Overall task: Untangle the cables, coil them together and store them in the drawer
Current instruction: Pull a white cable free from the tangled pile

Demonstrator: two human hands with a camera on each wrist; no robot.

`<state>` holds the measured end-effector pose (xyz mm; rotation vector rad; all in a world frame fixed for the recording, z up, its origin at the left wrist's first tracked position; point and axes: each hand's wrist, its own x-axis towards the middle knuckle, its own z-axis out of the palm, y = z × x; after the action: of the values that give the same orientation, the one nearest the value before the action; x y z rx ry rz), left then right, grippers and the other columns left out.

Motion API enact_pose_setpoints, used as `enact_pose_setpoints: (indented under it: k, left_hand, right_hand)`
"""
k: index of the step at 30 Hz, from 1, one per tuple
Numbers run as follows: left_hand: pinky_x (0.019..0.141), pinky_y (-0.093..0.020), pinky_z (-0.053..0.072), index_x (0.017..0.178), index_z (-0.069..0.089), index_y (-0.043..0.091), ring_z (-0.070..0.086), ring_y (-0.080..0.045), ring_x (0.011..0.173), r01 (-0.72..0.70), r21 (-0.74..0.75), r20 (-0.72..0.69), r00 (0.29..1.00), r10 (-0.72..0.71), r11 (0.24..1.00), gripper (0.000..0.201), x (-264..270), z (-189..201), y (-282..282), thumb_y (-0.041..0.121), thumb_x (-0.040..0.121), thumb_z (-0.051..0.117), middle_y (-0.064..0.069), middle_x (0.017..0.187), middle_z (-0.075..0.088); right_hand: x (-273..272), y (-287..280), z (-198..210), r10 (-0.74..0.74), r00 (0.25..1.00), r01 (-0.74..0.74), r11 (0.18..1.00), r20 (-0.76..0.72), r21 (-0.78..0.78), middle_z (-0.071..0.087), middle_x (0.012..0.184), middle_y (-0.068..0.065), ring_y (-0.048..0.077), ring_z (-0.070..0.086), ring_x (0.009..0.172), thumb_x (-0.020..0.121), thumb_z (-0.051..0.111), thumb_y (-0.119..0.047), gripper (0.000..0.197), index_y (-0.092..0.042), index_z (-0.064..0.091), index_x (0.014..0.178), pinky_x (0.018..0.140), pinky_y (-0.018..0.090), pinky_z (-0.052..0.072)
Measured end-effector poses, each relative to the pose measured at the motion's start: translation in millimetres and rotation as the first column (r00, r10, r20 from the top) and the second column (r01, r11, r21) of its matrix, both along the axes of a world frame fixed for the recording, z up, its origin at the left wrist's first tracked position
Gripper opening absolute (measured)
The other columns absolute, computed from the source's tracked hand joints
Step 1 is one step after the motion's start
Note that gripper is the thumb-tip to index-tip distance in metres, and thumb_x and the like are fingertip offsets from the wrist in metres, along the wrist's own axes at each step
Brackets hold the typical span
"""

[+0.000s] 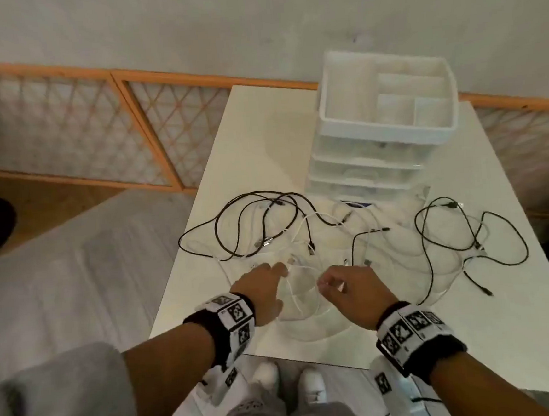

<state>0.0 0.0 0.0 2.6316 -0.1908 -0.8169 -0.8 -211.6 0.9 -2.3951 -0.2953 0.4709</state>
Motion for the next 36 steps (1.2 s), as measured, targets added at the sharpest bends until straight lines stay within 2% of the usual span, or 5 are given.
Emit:
enact_pose_setpoints:
  k: [8,16,25,32,36]
  left_hand:
    - [0.088,-0.039,0.049,0.121,0.056,0.019,0.06,-0.029,0.109,-0.098,0.165,0.156,0.985,0.072,0.981,0.029,9.9,3.9,-7.5,0.031,0.096,0.046,-0.007,0.121,0.06]
    - [0.058,-0.03,0.033,0.076,0.061,0.018,0.043,-0.008,0.057,-0.155,-0.383,0.571,0.735,0.365,0.911,0.016,49.9,69.7,8.6,0.024,0.091,0.062,0.013,0.06,0.043]
    - [0.082,-0.044,0.056,0.093,0.068,0.005,0.07,-0.035,0.083,-0.346,-0.277,0.243,0.877,0.414,0.896,0.037,71.2,42.0,22.8,0.03,0.1,0.041,-0.017,0.086,0.073]
    - [0.052,-0.029,0.055,0.085,0.057,0.008,0.066,-0.024,0.059,-0.419,-0.855,-0.075,0.684,0.726,0.307,0.029,97.8,127.7,6.4,0.016,0.105,0.039,-0.014,0.069,0.069]
    - [0.058,-0.033,0.056,0.084,0.059,0.01,0.068,-0.023,0.065,-0.311,-0.901,-0.008,0.709,0.705,0.302,0.029,100.4,141.5,-10.1,0.018,0.105,0.041,-0.014,0.076,0.072]
  right_hand:
    - [2.4,41.0,-11.5,0.008,0.987,-0.018,0.998,-0.158,-0.064,0.066,0.08,-0.01,0.014,0.066,0.085,0.085,0.067,-0.042,0.055,-0.041,0.045,0.136,0.085,0.033,0.053]
    - [44.7,31.7,57.1,-0.156,0.98,0.141,0.983,0.126,0.116,0.068,0.066,0.004,0.018,0.057,0.06,0.095,0.059,-0.035,0.032,-0.015,0.071,0.074,0.063,0.026,0.041]
    - [74.0,-19.2,179.1,-0.543,0.747,0.234,0.754,0.383,0.614,0.056,0.052,-0.008,0.011,0.05,0.047,0.095,0.061,-0.032,0.024,-0.025,0.069,0.073,0.053,0.023,0.044]
    - [73.2,-42.6,133.3,-0.558,0.804,0.435,0.789,0.208,0.434,0.07,0.085,0.001,0.017,0.064,0.05,0.097,0.058,-0.033,0.027,-0.019,0.066,0.076,0.054,0.032,0.051]
    - [64.0,-42.1,142.6,-0.593,0.799,0.433,0.681,0.097,0.591,0.068,0.08,0.014,0.027,0.065,0.053,0.103,0.047,-0.023,0.026,-0.011,0.059,0.083,0.052,0.036,0.052]
